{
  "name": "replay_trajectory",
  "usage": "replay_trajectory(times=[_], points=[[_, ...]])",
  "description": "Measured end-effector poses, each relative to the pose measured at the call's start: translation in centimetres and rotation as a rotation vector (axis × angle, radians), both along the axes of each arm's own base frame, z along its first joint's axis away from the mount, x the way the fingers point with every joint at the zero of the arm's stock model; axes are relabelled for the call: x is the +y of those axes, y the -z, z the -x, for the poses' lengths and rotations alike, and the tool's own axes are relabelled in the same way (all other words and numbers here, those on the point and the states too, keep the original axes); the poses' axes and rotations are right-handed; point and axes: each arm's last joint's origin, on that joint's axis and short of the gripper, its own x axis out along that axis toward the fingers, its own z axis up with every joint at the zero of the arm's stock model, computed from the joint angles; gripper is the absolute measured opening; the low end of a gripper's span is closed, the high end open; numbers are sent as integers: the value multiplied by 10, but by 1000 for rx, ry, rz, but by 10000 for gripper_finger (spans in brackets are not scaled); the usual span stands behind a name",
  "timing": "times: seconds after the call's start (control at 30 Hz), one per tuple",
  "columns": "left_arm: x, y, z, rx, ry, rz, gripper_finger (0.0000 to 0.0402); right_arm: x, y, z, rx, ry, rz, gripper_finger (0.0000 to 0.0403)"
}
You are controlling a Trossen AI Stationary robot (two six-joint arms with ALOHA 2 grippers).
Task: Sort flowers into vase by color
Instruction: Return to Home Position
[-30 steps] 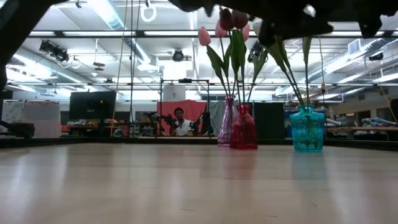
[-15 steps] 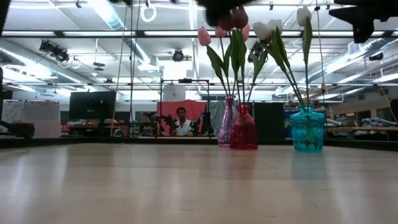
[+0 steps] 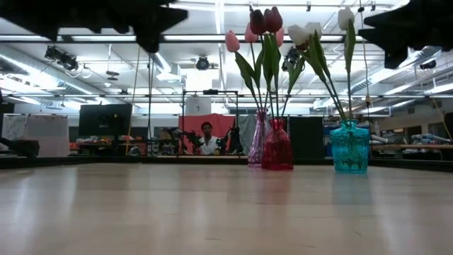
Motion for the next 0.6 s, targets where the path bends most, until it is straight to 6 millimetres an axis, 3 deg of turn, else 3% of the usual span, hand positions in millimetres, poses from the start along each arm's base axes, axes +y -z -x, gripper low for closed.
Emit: replay_trajectory(times=[0.23,0.4,0.6], points=[[13,14,53,-58,-10,93,195,0,19,-7,0,11,-98,151],[19,27,76,-13,-9,103,195,1,33,-11,13,-11,-236,151],[22,33,98,33,67,119,195,2,39,-13,37,-38,-238,151]])
